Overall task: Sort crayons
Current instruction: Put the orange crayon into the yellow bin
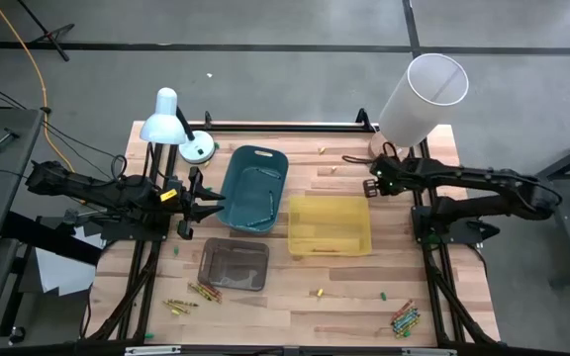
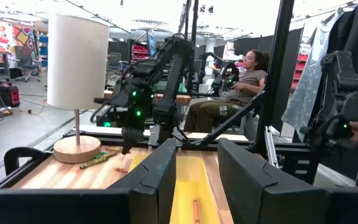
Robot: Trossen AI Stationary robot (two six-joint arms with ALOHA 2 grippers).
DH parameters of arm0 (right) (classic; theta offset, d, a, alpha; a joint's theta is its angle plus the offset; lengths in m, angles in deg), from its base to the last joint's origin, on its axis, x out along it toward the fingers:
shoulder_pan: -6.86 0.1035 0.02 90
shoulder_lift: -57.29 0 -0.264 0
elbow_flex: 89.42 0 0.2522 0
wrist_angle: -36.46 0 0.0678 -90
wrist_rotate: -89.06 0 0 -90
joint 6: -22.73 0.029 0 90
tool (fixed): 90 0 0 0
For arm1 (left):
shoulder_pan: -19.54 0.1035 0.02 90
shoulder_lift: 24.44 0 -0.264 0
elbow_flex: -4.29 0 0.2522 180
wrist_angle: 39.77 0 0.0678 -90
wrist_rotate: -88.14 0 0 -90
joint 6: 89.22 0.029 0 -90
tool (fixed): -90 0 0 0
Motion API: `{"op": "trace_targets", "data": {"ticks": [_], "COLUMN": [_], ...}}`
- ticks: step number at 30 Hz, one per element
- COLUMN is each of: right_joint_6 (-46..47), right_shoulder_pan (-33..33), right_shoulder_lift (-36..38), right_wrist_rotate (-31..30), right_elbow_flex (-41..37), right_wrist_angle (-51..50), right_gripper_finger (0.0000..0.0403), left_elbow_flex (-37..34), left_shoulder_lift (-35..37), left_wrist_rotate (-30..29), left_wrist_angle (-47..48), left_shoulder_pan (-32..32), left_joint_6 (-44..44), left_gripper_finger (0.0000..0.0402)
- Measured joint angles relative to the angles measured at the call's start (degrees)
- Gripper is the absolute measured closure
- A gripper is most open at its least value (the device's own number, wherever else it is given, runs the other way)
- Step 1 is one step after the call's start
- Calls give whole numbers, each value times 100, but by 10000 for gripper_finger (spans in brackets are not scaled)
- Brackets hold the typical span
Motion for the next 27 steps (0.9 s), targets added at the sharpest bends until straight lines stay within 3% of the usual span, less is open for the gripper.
{"op": "trace_targets", "data": {"ticks": [5, 11, 21, 27], "right_joint_6": [-22, -340, -1538, -2384], "right_shoulder_pan": [310, 834, 2093, 2893], "right_shoulder_lift": [635, 1065, 896, 580], "right_wrist_rotate": [-108, -139, 3, 2], "right_elbow_flex": [5, 14, 25, 25], "right_wrist_angle": [271, 1339, 3958, 4872], "right_gripper_finger": [402, 402, 402, 402], "left_elbow_flex": [0, 0, 0, 0], "left_shoulder_lift": [0, 0, 0, 0], "left_wrist_rotate": [-1, -2, -2, -2], "left_wrist_angle": [0, -2, -4, -4], "left_shoulder_pan": [1, 0, 2, 2], "left_joint_6": [0, 0, 0, 0], "left_gripper_finger": [296, 296, 296, 296]}}
